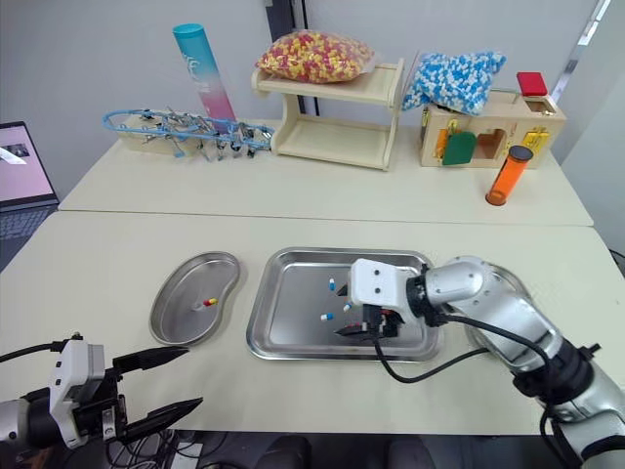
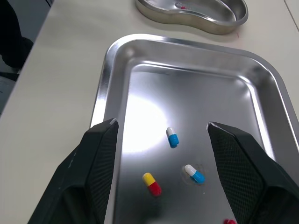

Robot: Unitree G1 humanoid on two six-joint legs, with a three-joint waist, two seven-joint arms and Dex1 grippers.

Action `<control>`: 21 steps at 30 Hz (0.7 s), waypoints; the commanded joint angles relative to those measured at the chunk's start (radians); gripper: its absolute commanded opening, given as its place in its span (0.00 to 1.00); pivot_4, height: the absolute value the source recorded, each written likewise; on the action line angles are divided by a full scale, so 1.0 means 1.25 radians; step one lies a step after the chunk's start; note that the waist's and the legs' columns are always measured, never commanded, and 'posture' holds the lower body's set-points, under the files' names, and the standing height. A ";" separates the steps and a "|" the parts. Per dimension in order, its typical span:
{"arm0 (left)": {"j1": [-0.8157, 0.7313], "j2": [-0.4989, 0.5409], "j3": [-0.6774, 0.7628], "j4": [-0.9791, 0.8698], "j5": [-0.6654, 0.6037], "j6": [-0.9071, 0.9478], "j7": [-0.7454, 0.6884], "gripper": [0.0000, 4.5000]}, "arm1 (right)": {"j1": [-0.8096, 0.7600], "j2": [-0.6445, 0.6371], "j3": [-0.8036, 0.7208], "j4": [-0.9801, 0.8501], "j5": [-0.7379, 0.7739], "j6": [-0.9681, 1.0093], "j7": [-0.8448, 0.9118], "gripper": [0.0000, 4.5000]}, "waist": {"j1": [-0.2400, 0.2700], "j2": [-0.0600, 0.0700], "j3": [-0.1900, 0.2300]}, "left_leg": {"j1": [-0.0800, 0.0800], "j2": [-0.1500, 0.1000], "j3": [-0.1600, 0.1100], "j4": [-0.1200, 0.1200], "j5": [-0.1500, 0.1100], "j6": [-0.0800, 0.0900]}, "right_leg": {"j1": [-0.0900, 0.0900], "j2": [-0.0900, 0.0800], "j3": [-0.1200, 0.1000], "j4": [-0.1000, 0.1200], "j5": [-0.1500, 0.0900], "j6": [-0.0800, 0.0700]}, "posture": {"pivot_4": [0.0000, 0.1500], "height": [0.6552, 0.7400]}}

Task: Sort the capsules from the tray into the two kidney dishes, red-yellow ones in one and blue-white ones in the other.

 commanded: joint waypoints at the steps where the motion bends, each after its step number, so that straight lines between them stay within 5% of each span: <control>1: -0.001 0.013 0.000 -0.043 -0.023 0.010 0.008 1.00 | -0.031 0.015 0.025 0.020 -0.044 -0.017 0.010 0.71 | 0.000 0.000 0.000 | 0.000 0.000 0.000 0.000 0.000 0.000 | 0.000 0.000 0.000 0.000 0.000 0.000 | 1.00 1.00; 21: -0.069 0.059 -0.037 -0.159 -0.063 0.133 0.099 1.00 | -0.065 0.196 0.107 0.228 -0.173 -0.031 0.007 0.71 | -0.004 0.000 0.000 | 0.000 0.000 -0.001 0.000 0.000 0.000 | -0.001 0.000 0.001 0.001 0.000 0.000 | 1.00 1.00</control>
